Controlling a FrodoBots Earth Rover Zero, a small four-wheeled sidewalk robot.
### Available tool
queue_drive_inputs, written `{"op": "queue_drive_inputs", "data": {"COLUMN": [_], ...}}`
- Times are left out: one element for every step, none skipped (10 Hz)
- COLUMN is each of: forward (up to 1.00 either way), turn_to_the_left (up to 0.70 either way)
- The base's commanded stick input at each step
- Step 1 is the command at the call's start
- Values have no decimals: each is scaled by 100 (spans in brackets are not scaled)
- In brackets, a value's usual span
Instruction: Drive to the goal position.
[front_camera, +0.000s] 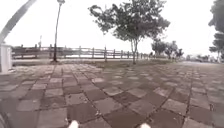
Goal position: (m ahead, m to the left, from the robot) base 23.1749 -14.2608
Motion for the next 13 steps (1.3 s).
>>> {"op": "queue_drive_inputs", "data": {"forward": [70, 70, 70, 70, 70, 70, 70, 70, 70, 70, 70, 70, 70], "turn_to_the_left": [0, 0, 0, 0, 0, 0, 0, 0, 0, 0, 0, 0, 0]}}
